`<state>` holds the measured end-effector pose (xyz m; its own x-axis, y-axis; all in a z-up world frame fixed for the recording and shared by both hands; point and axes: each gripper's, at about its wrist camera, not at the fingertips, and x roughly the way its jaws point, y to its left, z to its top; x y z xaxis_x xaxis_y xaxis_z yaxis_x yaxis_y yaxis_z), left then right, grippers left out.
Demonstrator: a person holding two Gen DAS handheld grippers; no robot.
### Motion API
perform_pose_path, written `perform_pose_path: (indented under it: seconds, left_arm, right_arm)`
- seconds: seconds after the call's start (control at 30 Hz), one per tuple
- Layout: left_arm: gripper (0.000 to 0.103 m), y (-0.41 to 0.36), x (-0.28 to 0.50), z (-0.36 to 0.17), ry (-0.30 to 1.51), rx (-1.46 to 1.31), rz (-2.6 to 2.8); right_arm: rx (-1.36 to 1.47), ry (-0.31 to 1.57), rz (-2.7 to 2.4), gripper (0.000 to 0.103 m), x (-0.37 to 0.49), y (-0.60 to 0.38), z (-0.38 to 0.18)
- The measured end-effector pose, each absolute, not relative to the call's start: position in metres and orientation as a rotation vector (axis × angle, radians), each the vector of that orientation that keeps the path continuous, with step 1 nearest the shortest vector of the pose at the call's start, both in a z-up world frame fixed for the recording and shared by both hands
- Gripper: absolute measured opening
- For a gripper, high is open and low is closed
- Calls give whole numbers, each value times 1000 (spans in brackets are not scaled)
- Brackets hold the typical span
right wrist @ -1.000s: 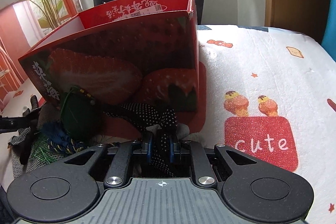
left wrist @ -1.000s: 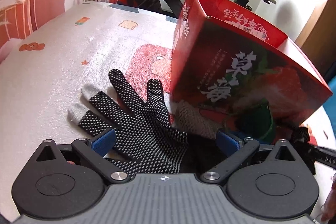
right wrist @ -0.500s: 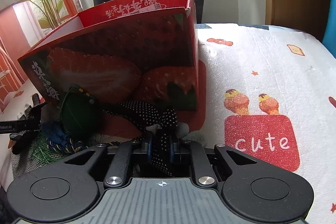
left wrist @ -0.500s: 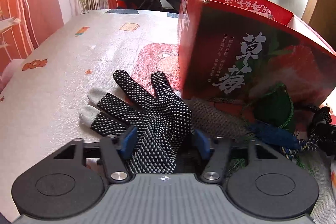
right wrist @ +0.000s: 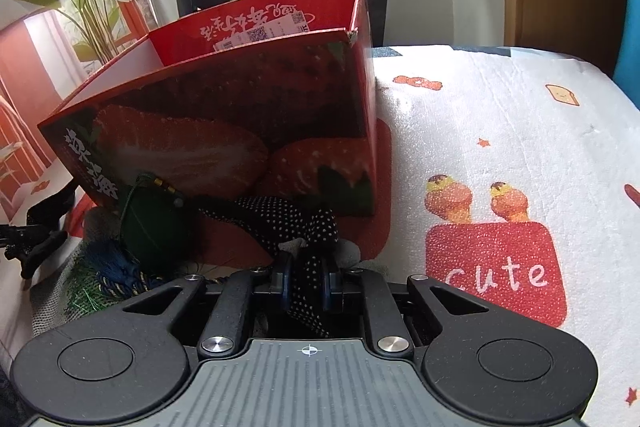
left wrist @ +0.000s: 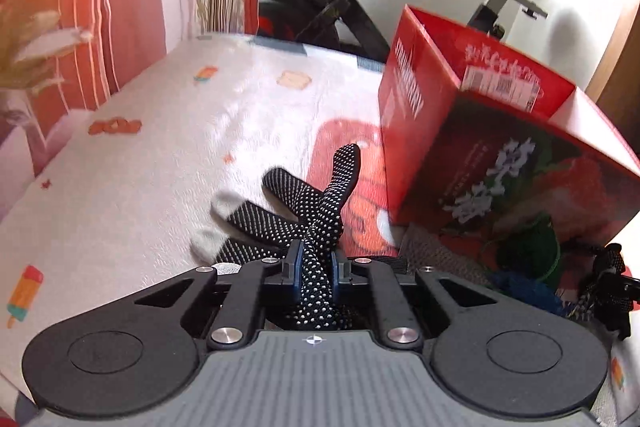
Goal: Organize soft objects
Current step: 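Lift both gloves and carry them over the red box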
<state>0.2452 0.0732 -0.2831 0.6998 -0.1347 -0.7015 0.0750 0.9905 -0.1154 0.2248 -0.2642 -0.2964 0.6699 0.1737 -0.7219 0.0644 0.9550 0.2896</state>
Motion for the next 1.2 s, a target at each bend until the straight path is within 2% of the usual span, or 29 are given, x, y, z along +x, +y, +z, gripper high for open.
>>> perform_pose_path:
  seconds: [0.47, 0.8, 1.2]
  left_arm:
    - [14, 47, 231, -223, 645, -63, -192]
    - [14, 27, 238, -178, 534, -89, -280]
    - [14, 4, 270, -156, 508, -116, -348]
  right_arm:
    - [312, 747, 94, 13, 223, -265, -254]
    - [303, 655, 164, 13, 235, -264, -192]
    - [230, 531, 203, 13, 287, -266, -127]
